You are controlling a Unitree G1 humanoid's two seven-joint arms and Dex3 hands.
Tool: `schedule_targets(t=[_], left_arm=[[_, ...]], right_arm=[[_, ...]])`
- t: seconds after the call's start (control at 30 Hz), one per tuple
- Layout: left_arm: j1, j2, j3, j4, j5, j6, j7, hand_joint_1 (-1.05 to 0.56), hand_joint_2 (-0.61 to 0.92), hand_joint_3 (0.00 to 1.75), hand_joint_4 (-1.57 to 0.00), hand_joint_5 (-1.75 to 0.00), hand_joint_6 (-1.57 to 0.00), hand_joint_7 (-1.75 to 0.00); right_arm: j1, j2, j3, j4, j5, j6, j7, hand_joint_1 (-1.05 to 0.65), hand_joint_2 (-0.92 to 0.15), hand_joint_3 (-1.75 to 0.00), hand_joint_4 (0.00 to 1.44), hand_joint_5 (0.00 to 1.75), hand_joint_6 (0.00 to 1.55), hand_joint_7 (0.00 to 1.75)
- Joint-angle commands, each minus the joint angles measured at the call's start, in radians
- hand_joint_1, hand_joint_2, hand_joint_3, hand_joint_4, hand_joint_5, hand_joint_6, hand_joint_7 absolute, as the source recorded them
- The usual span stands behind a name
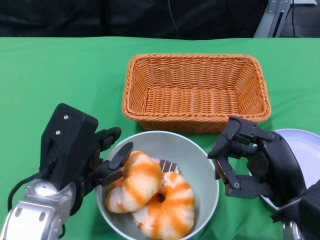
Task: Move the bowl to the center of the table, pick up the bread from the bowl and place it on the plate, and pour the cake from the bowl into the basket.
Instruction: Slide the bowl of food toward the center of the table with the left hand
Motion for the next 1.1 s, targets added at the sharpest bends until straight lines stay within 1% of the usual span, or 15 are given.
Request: schedule_targets(t=[0.03, 0.3, 0.53, 0.7, 0.83, 0.93, 1.1], left_arm=[[0.005, 0.005, -0.01, -0.005, -0.001, -0.013, -0.01, -0.63, 0.92, 0.71, -0.11, -0.01, -0.05, 0.0], [0.006, 0.001, -0.012, 0.002, -0.012, -0.019, -0.022, -0.64, 0.92, 0.69, -0.1, -0.01, -0.02, 0.0], [0.002, -0.008, -0.014, 0.008, -0.015, -0.027, -0.031, -0.64, 0.92, 0.7, -0.1, -0.01, -0.03, 0.0], [0.0, -0.021, -0.017, 0.015, -0.017, -0.045, -0.035, -0.64, 0.92, 0.7, -0.1, -0.01, -0.01, 0.0], [-0.002, -0.03, -0.023, 0.037, -0.012, -0.073, -0.035, -0.64, 0.92, 0.7, -0.12, -0.02, -0.03, -0.01], [-0.001, -0.039, -0.021, 0.053, -0.019, -0.096, -0.04, -0.63, 0.92, 0.7, -0.13, -0.02, -0.04, -0.01], [-0.001, -0.047, -0.015, 0.072, -0.039, -0.125, -0.061, -0.63, 0.92, 0.7, -0.11, -0.01, -0.04, -0.01]], right_arm=[[0.006, 0.0, -0.005, -0.01, 0.005, -0.004, -0.008, -0.19, -0.49, -1.18, 0.79, 1.74, 0.75, 1.37], [0.0, 0.002, -0.003, 0.003, -0.003, -0.021, -0.009, -0.2, -0.49, -1.19, 0.78, 1.75, 0.74, 1.37], [0.001, 0.005, -0.004, 0.0, -0.002, -0.016, -0.013, -0.2, -0.48, -1.19, 0.78, 1.75, 0.74, 1.37], [-0.001, 0.003, -0.004, 0.002, -0.009, -0.023, -0.017, -0.2, -0.5, -1.17, 0.78, 1.74, 0.74, 1.36], [0.001, 0.003, -0.003, -0.007, -0.009, -0.008, -0.02, -0.2, -0.51, -1.16, 0.78, 1.74, 0.74, 1.35], [0.0, 0.002, -0.004, -0.002, -0.009, -0.018, -0.019, -0.2, -0.51, -1.15, 0.78, 1.74, 0.74, 1.35], [0.002, 0.001, -0.005, -0.005, -0.007, -0.017, -0.018, -0.21, -0.52, -1.14, 0.78, 1.74, 0.74, 1.34]])
